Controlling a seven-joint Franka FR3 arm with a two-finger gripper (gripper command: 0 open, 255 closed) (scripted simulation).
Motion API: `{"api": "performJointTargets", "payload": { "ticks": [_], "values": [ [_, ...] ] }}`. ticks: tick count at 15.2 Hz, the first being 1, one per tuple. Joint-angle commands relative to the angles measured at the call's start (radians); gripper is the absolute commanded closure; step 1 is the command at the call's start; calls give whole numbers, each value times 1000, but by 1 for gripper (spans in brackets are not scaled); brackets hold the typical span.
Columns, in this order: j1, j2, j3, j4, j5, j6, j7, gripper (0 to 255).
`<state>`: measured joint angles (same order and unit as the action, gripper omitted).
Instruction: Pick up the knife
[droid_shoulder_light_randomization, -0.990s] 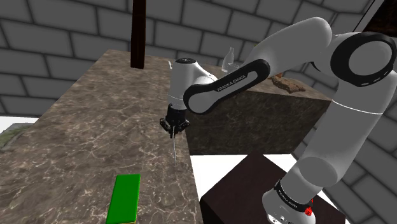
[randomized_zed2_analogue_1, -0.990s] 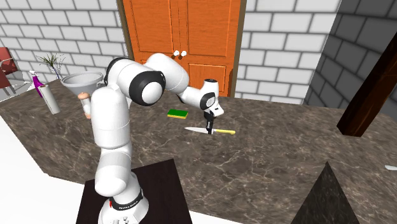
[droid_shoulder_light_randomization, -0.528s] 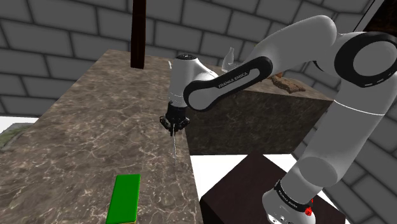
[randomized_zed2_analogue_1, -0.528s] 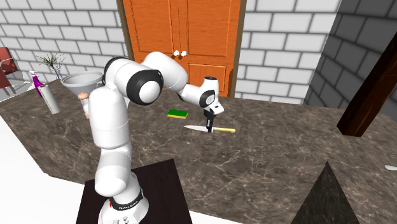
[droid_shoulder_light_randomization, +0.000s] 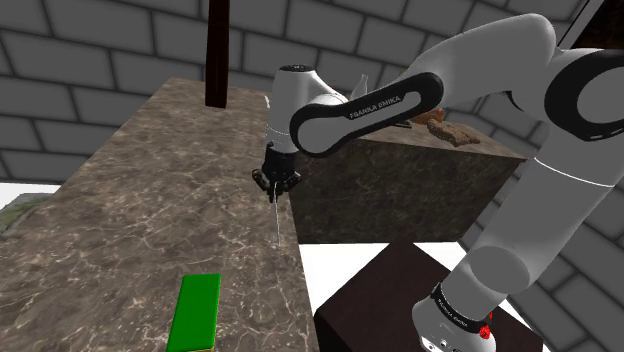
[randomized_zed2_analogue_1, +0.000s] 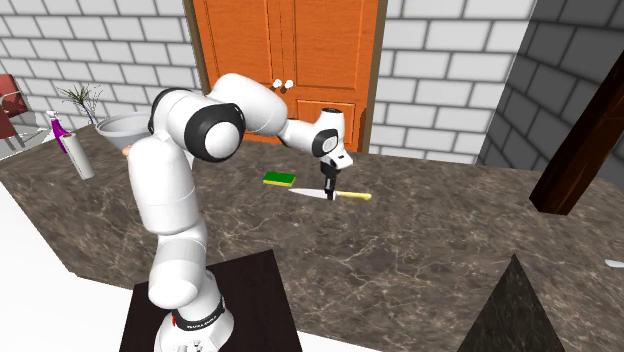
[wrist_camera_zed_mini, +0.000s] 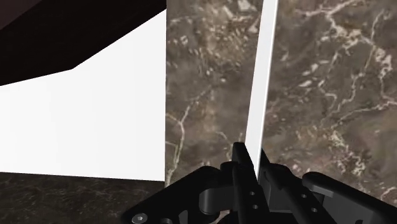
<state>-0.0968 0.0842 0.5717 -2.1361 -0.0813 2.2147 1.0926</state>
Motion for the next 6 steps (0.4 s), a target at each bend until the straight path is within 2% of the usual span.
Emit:
{"api": "performJointTargets", "payload": {
  "ticks": [1,6],
  "values": [
    [-2,-15,1,8,12,-21,-9,255],
    [-4,-38,1,30,28,-61,-22,255]
  ]
}}
